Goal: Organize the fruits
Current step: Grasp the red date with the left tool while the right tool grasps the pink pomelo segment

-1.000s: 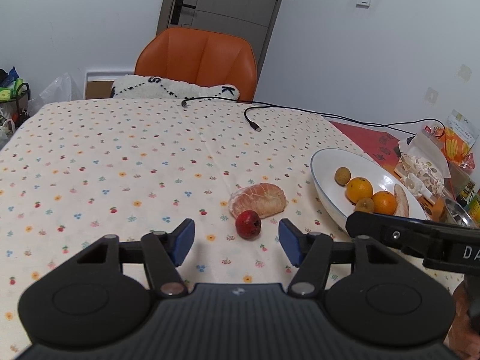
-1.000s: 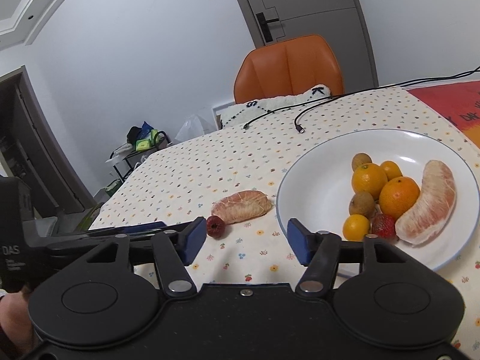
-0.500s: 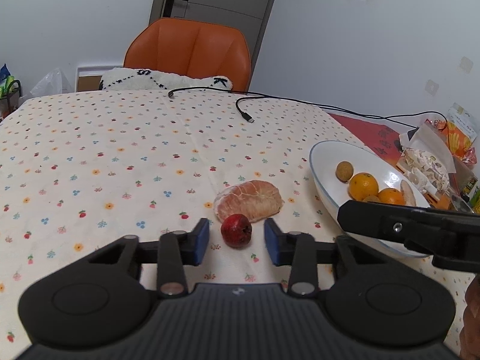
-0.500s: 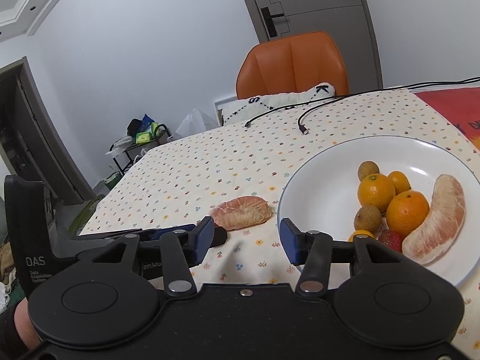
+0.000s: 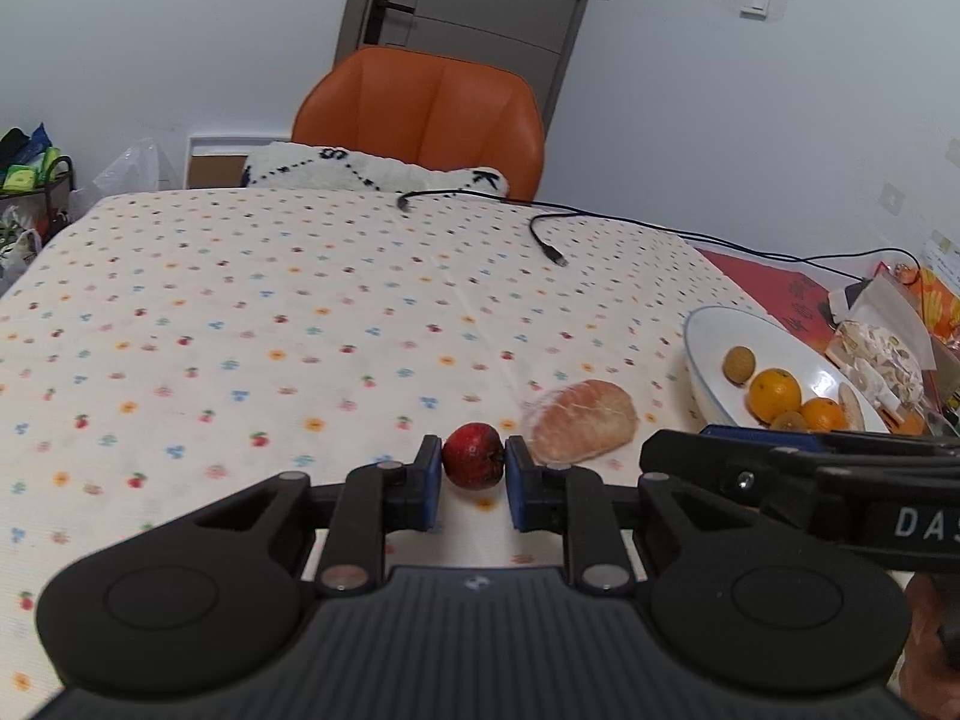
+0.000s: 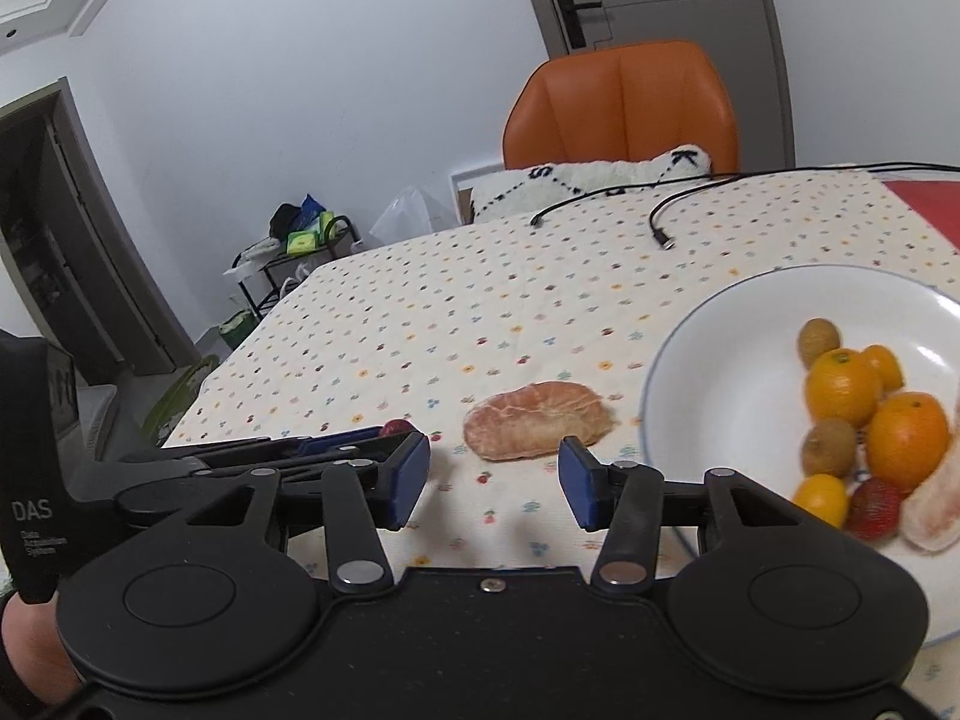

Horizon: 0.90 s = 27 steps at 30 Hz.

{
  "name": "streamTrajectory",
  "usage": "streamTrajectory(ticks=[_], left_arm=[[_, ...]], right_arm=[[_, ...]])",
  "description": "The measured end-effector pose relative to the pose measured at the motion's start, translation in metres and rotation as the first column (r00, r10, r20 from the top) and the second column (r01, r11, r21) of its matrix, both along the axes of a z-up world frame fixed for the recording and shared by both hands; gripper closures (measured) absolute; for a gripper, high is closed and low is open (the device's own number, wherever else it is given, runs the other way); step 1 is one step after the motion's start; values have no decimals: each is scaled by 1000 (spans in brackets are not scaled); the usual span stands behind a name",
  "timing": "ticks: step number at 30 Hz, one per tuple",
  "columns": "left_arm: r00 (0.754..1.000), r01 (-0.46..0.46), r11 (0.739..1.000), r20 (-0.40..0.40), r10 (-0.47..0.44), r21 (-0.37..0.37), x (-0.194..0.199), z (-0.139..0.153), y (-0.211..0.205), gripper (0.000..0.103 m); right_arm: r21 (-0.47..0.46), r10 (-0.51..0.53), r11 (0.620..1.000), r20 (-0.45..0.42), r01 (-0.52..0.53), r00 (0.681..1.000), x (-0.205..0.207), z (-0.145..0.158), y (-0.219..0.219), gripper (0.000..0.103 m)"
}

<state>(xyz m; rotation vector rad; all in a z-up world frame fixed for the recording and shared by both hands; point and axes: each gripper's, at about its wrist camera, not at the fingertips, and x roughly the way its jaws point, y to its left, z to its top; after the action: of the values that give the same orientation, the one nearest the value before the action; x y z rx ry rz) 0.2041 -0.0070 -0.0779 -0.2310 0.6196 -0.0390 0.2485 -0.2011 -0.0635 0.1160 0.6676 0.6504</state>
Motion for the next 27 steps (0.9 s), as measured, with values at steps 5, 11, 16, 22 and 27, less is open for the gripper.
streamTrajectory(ticks=[5, 11, 16, 22, 27], left_arm=[[1000, -25, 1000, 5, 25, -1, -6, 2, 13, 83], [999, -49, 999, 12, 49, -6, -12, 5, 27, 83], [998, -66, 998, 20, 66, -13, -17, 6, 38, 82], [997, -80, 997, 18, 80, -24, -23, 4, 49, 82], [996, -89, 996, 22, 89, -29, -27, 4, 56, 82]], right_arm=[[-11, -13, 1000, -24, 13, 1000, 4, -2, 11, 48], [-17, -36, 999, -29, 36, 999, 5, -2, 26, 22], [-39, -41, 998, -34, 40, 999, 7, -4, 38, 22], [-110, -71, 992, -23, 68, 997, 11, -13, 56, 22], [-165, -96, 982, -27, 90, 995, 16, -21, 70, 23]])
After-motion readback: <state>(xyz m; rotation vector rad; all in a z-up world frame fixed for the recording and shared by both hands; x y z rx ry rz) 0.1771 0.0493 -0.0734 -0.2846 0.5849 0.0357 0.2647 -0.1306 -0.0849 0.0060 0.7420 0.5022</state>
